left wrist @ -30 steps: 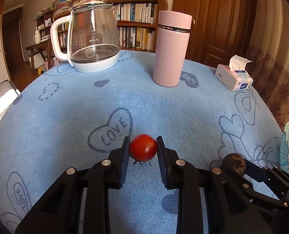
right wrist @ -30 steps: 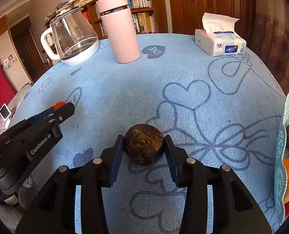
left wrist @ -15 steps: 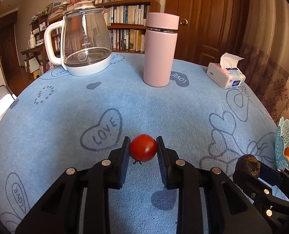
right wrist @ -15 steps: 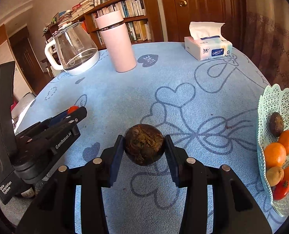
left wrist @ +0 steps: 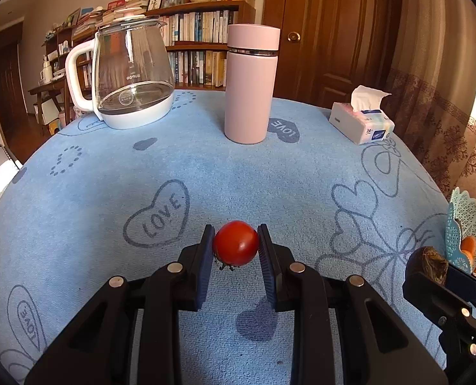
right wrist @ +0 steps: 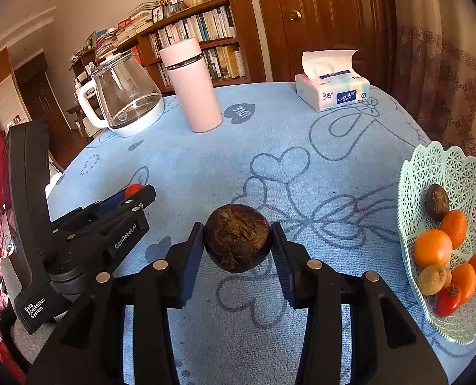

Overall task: Organize fruits
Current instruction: 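Carry the dark fruit into the basket and open right while left carries the tomato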

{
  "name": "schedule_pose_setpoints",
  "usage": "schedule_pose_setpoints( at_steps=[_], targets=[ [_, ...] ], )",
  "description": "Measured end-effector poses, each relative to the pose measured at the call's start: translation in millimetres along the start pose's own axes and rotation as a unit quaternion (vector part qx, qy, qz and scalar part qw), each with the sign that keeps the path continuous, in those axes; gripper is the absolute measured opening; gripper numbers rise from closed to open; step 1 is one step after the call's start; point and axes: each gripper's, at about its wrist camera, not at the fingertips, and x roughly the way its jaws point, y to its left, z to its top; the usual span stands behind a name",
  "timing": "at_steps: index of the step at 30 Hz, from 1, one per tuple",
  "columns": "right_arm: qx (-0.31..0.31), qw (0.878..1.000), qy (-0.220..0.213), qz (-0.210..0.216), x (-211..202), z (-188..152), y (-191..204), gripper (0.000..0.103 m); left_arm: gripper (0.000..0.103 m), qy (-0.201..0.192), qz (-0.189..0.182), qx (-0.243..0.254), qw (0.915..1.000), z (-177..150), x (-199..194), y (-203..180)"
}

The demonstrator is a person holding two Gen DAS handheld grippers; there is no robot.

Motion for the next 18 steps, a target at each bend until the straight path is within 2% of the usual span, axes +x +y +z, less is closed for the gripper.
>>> schedule_pose_setpoints(
  at_steps=[18],
  targets=[
    [0.032, 0.999, -0.032, -0.029, -36, 1, -28, 0.043, 0.027, -0.007, -0.024, 0.03, 0.9992, -7, -11, -22]
  ],
)
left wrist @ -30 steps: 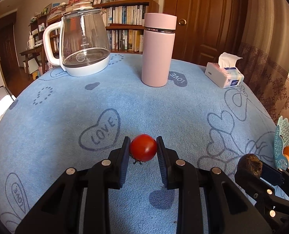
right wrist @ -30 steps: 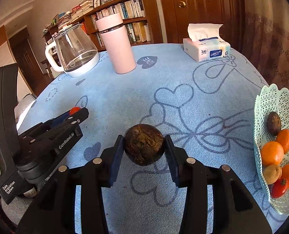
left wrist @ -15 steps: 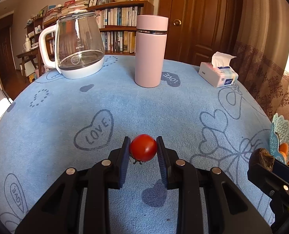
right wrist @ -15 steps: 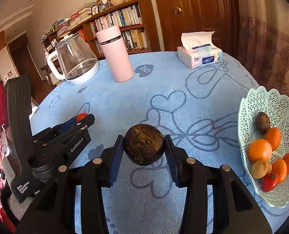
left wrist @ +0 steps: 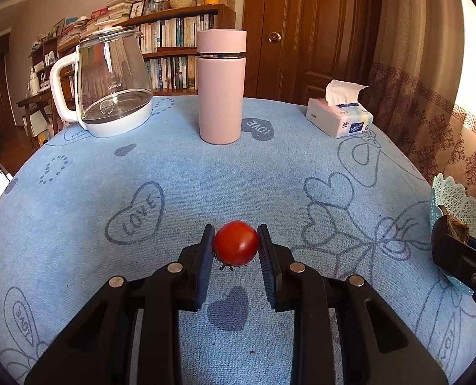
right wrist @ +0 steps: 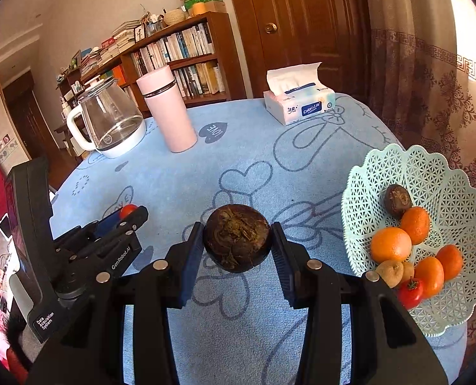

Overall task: Organize fruits
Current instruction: 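Carry the dark fruit into the basket and open right while left carries the tomato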

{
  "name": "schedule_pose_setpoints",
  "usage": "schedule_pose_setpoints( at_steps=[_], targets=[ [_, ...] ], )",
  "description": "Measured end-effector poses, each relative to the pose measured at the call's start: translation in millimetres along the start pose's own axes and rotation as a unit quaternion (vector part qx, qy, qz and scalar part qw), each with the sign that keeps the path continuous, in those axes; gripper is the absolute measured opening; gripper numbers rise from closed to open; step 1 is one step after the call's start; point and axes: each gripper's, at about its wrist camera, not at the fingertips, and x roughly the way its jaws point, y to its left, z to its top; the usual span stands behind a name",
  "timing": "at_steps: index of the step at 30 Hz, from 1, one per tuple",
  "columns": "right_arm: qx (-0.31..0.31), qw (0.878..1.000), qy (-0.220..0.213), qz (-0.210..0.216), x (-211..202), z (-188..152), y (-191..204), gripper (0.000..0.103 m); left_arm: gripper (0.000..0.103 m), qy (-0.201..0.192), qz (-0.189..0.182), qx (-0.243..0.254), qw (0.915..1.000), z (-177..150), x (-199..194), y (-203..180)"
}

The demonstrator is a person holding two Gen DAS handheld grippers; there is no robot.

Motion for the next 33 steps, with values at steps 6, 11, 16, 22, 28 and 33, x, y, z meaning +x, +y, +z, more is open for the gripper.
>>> schedule_pose_setpoints(
  at_steps=[6, 11, 16, 22, 28, 33],
  targets=[
    [0.011, 1.0, -0.01, -0.015, -11, 0, -14, 0.043, 0.027, -0.002, -0.007, 0.008, 0.9999, -1, -2, -7],
    [0.026, 0.999, -0.015, -0.032, -19, -1, -30, 0.043, 0.027, -0.004, -0.012, 0.015, 0.9998, -1, -4, -11],
    [0.046, 0.997, -0.019, -0.051, -26, -6, -47, 0.043, 0.027, -0.004, -0.016, 0.021, 0.9997, -3, -5, -15],
    [0.062, 0.995, -0.018, -0.075, -35, -14, -66, 0.043, 0.027, -0.005, -0.019, 0.027, 0.9994, -5, -7, -18],
    [0.078, 0.992, -0.024, -0.099, -47, -19, -85, 0.043, 0.027, -0.006, -0.022, 0.033, 0.9992, -6, -8, -22],
    [0.092, 0.988, -0.024, -0.119, -53, -25, -101, 0.043, 0.027, -0.006, -0.024, 0.038, 0.999, -7, -9, -26]
  ],
)
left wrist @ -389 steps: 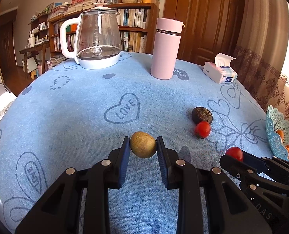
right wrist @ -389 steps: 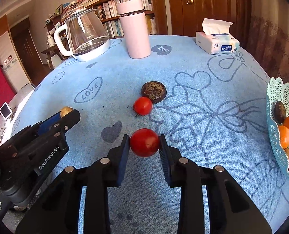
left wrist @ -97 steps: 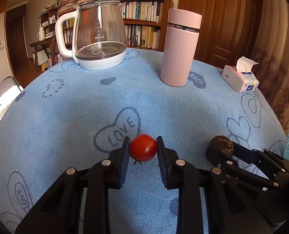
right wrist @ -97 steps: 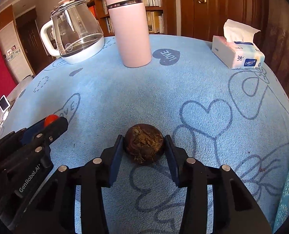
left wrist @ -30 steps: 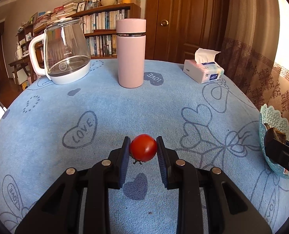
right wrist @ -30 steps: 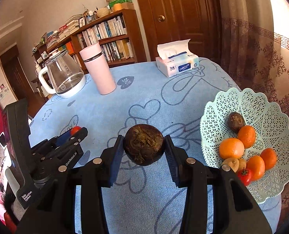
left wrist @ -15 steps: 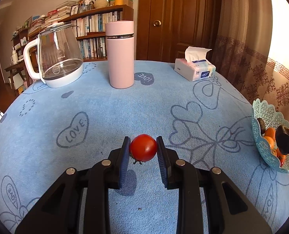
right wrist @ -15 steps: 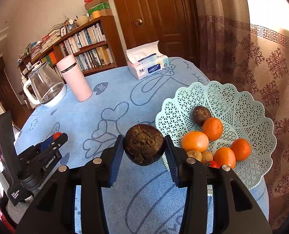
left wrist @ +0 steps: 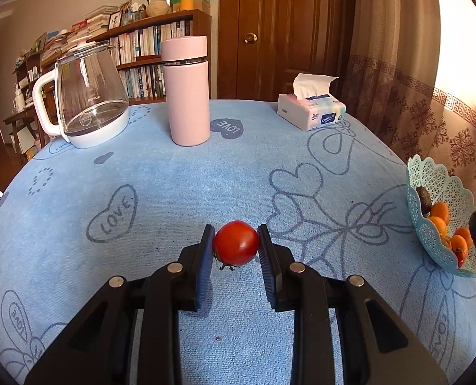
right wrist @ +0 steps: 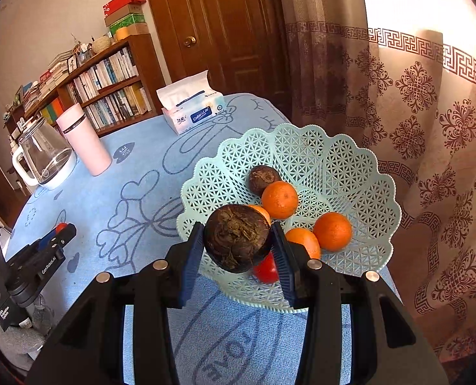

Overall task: Organize fruits
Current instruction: 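Carry the dark fruit into the basket and open right while left carries the tomato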

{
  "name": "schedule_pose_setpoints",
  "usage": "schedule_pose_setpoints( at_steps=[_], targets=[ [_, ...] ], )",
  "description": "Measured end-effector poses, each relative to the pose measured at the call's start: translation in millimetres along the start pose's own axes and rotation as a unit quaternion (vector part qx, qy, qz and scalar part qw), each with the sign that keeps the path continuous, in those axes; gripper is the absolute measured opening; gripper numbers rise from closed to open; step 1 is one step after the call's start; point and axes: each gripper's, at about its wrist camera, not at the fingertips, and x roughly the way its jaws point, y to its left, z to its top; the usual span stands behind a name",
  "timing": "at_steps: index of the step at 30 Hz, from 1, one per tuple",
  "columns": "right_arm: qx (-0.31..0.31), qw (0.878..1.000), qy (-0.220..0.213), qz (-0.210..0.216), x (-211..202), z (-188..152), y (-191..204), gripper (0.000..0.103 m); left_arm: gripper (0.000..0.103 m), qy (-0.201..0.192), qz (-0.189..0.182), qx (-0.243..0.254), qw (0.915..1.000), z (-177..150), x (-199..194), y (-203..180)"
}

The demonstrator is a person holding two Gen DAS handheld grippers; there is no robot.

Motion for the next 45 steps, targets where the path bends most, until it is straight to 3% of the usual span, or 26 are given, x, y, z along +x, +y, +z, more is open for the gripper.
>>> schedule_pose_setpoints(
  at_steps=[22, 25, 27, 45],
  targets=[
    [0.032, 0.999, 0.028, -0.025, 12, -17, -38, 0.043, 0.027, 0.003, 0.001, 0.02, 0.9998, -4, 2, -10],
    [0.038, 0.999, 0.024, -0.018, 9, -17, -39, 0.046, 0.027, 0.002, 0.003, 0.025, 0.9997, -4, 2, -14],
    [0.046, 0.999, 0.014, -0.015, 5, -16, -41, 0.055, 0.027, 0.002, 0.005, 0.03, 0.9995, -5, 1, -17],
    [0.054, 0.998, -0.027, 0.003, -19, -20, -54, 0.056, 0.027, -0.003, -0.007, 0.087, 0.9962, -2, -14, -72]
  ],
)
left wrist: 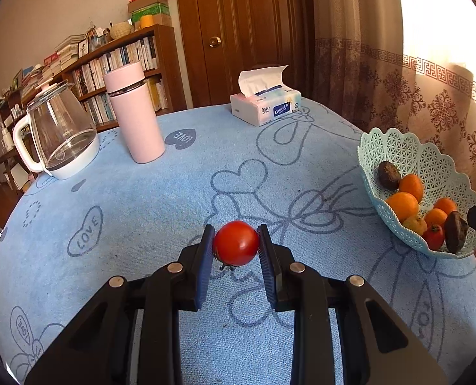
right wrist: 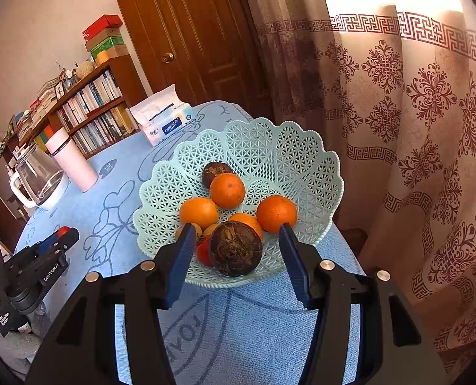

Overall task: Organize fruits
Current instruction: 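Carry the dark fruit into the basket and open right while left carries the tomato, then lower the red tomato into the basket and open the left gripper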

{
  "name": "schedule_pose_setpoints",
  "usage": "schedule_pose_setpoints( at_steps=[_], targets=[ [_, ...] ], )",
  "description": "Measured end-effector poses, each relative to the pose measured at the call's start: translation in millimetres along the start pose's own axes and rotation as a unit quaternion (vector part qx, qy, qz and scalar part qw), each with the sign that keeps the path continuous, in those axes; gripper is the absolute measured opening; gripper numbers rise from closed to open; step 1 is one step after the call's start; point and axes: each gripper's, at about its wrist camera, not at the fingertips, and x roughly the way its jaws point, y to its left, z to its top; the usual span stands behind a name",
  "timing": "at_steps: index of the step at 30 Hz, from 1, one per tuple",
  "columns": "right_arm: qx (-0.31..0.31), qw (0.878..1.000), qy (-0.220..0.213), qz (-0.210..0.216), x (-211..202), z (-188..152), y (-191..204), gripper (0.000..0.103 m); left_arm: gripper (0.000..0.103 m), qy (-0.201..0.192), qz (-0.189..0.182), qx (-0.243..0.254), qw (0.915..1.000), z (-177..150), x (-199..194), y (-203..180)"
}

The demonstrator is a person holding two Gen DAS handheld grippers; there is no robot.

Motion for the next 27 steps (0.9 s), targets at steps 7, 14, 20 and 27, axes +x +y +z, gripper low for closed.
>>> schedule_pose_setpoints(
  at_steps=[7, 14, 20, 27],
  targets=[
    [-0.003, 1.0, -0.022, -0.005, -6, 1, -8, 0.058, 0.027, -0.008, -0.021, 0.028, 0.9994, 13, -2, -36],
    [-0.005, 0.999, -0.033, -0.007, -8, 0, -16, 0.058, 0.028, -0.019, -0.041, 0.048, 0.9978, 26, -3, -69],
    [-0.008, 0.999, -0.038, -0.007, -8, 1, -20, 0.059, 0.028, -0.02, -0.054, 0.061, 0.9965, 33, 1, -87],
    [-0.01, 0.999, -0.039, -0.009, -6, -1, -23, 0.059, 0.028, -0.02, -0.07, 0.072, 0.9948, 38, 4, -106]
  ],
)
